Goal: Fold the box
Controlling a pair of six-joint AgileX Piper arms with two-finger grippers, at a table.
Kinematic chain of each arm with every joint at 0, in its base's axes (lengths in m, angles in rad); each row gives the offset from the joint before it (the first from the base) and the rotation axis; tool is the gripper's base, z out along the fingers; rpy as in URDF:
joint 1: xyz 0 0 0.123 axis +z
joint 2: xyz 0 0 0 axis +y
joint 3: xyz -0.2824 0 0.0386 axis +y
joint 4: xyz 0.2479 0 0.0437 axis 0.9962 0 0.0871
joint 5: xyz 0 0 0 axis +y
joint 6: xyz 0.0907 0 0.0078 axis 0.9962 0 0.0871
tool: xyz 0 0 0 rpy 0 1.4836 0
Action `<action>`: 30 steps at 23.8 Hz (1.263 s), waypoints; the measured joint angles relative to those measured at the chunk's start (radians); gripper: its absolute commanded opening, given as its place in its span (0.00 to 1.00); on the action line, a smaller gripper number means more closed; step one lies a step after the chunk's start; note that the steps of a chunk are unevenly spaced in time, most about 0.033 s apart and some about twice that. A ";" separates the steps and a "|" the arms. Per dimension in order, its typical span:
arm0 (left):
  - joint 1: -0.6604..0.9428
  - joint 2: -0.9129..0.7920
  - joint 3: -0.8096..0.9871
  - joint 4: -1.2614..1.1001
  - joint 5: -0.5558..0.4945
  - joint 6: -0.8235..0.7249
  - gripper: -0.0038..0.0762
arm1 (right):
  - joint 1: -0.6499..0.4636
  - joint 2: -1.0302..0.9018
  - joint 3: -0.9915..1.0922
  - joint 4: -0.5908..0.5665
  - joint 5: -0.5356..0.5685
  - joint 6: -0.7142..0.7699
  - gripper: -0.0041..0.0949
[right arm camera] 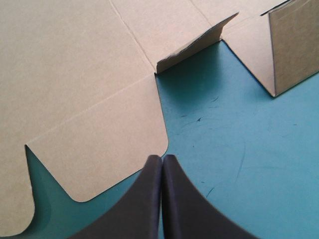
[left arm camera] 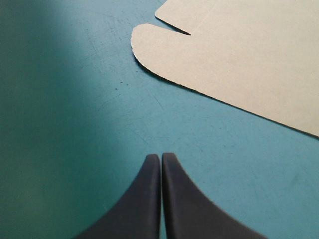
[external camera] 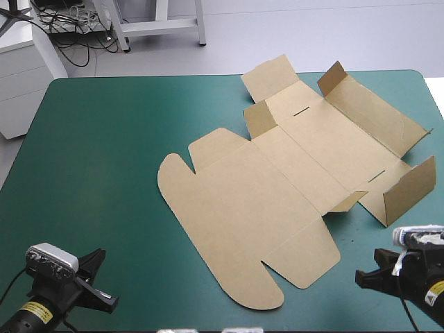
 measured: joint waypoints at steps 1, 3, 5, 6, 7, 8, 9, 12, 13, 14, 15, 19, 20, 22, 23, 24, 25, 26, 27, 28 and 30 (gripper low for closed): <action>0.000 0.000 0.000 0.000 0.000 0.000 0.04 | 0.000 0.037 -0.040 -0.011 0.012 0.011 0.02; 0.000 0.000 0.000 0.000 0.000 0.000 0.04 | 0.000 0.106 -0.114 -0.037 0.038 0.024 0.02; 0.000 0.000 0.000 -0.001 0.000 0.000 0.04 | 0.000 0.184 -0.187 -0.051 0.064 0.032 0.03; 0.000 0.000 0.000 -0.001 0.000 -0.001 0.04 | 0.000 0.221 -0.219 -0.055 0.076 0.040 0.03; 0.000 0.000 0.000 -0.001 0.000 -0.005 0.04 | 0.000 0.256 -0.247 -0.059 0.084 0.056 0.04; 0.000 0.000 0.000 -0.002 0.000 -0.008 0.04 | 0.000 0.289 -0.271 -0.060 0.088 0.076 0.06; 0.000 0.000 0.000 -0.002 0.000 -0.010 0.04 | 0.000 0.321 -0.292 -0.061 0.090 0.091 0.08; 0.000 0.000 0.000 -0.002 0.000 -0.012 0.04 | 0.000 0.421 -0.338 -0.063 0.094 0.113 0.26; 0.000 0.000 0.000 -0.002 0.000 -0.012 0.04 | 0.000 0.445 -0.342 -0.063 0.094 0.114 0.32; 0.000 0.000 0.000 -0.002 0.000 -0.012 0.04 | 0.000 0.467 -0.345 -0.063 0.094 0.116 0.38; 0.000 0.000 0.000 -0.002 0.000 -0.012 0.04 | 0.000 0.488 -0.345 -0.063 0.096 0.116 0.44; 0.000 0.000 0.000 -0.002 0.000 -0.012 0.04 | 0.000 0.596 -0.345 -0.064 0.127 0.116 0.57; 0.000 0.000 0.000 -0.002 0.000 -0.012 0.04 | 0.000 0.623 -0.345 -0.064 0.129 0.116 0.57; 0.000 0.000 0.000 -0.002 0.000 -0.012 0.04 | 0.000 0.669 -0.346 -0.063 0.129 0.117 0.56; 0.000 0.000 0.000 -0.002 0.000 -0.012 0.04 | 0.000 0.691 -0.346 -0.059 0.129 0.117 0.56; 0.000 0.000 0.000 -0.002 0.000 -0.012 0.04 | 0.000 0.714 -0.346 -0.051 0.129 0.117 0.56; 0.000 0.000 0.000 -0.002 0.000 -0.012 0.04 | 0.000 0.728 -0.346 -0.047 0.129 0.117 0.56; 0.000 0.000 0.000 -0.002 0.000 -0.012 0.04 | 0.000 0.747 -0.346 -0.045 0.128 0.117 0.56; 0.000 0.000 0.000 -0.002 0.000 -0.012 0.04 | 0.000 0.758 -0.346 -0.044 0.128 0.120 0.56; 0.000 0.000 0.000 -0.002 0.000 -0.012 0.04 | 0.000 0.762 -0.346 -0.044 0.128 0.128 0.56; 0.000 0.000 0.000 -0.002 0.000 -0.012 0.04 | 0.000 0.771 -0.346 -0.047 0.129 0.156 0.56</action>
